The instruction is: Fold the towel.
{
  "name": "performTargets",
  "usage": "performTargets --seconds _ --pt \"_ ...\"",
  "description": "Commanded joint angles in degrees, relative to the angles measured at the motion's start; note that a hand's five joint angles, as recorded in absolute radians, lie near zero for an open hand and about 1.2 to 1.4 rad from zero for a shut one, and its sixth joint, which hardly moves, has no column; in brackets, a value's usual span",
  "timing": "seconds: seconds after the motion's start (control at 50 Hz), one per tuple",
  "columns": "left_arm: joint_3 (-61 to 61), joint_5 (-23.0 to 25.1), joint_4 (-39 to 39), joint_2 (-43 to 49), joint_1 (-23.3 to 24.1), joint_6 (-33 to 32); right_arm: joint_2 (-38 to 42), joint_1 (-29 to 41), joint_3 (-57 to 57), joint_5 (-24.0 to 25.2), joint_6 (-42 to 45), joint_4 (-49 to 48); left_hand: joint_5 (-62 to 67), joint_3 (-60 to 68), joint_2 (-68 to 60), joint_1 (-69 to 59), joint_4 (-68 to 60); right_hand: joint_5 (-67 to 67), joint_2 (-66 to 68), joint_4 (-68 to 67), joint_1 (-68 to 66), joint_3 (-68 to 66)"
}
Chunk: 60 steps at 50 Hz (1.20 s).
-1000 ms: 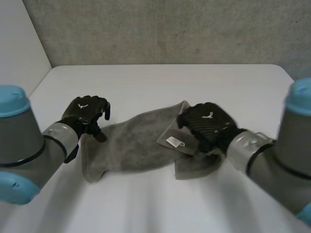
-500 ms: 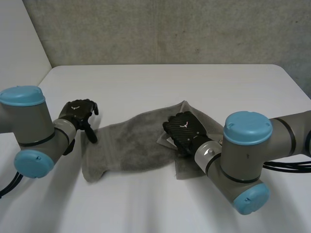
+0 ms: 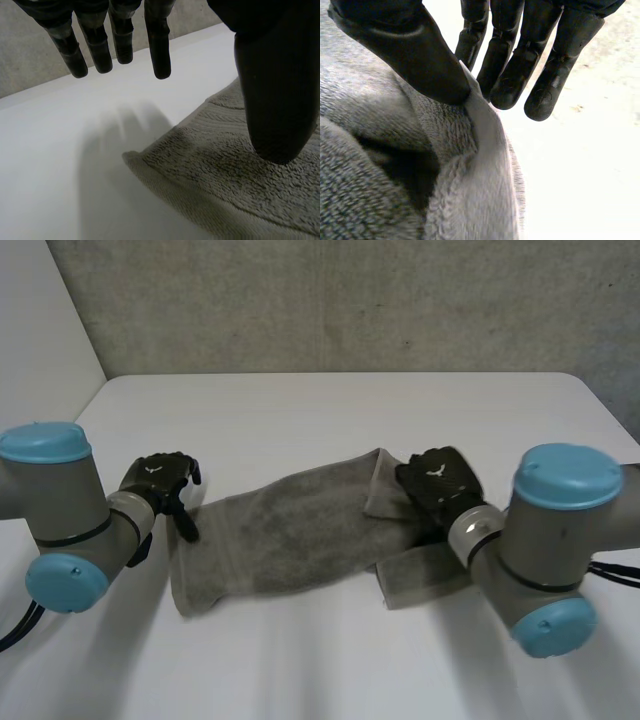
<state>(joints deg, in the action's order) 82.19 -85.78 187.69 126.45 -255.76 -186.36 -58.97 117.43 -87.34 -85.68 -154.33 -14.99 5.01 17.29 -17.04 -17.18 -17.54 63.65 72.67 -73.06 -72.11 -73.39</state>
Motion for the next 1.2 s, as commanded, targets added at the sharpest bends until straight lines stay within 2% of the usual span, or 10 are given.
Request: performTargets --seconds 0.02,0.38,0.64,0.74,0.9,1.2 --pt "0.69 -0.08 0.22 0.03 0.00 -0.14 -2.73 -2.47 -2.31 0.69 -2.20 0.14 -1.26 -3.54 3.30 3.44 3.79 1.86 2.85 -2.46 -3.41 -2.13" --pt "-0.45 0.18 -1.71 0.56 -0.79 -0.14 -1.15 -3.26 -2.40 0.95 -3.17 -0.04 0.76 -1.52 1.28 1.42 1.77 0.69 1.67 -1.28 -2.23 -0.95" --pt "-9.14 -0.08 -15.14 1.17 -0.88 0.56 -0.53 -3.17 -2.31 0.95 -2.73 0.05 2.94 0.66 -0.90 -0.76 -0.41 0.18 1.17 -0.77 -1.73 -0.45" --pt "-11.26 -0.61 -17.26 2.92 -0.97 0.56 -0.45 -3.17 -2.31 0.95 -2.73 -0.04 3.45 1.17 -1.41 -1.27 -0.92 0.18 1.17 -0.77 -1.73 -0.45" --pt "-12.84 -3.60 -17.44 5.04 -2.37 0.30 -0.01 -2.82 -2.31 0.95 -2.64 -0.04 3.95 1.67 -1.92 -1.77 -1.42 -0.15 0.83 -0.44 -1.39 -0.11" --pt "-13.02 -3.86 -17.53 5.56 -2.46 0.21 0.17 -2.82 -2.31 0.95 -2.55 -0.12 10.51 8.23 -8.48 -8.34 -7.98 -0.66 0.33 0.07 -0.89 0.40"
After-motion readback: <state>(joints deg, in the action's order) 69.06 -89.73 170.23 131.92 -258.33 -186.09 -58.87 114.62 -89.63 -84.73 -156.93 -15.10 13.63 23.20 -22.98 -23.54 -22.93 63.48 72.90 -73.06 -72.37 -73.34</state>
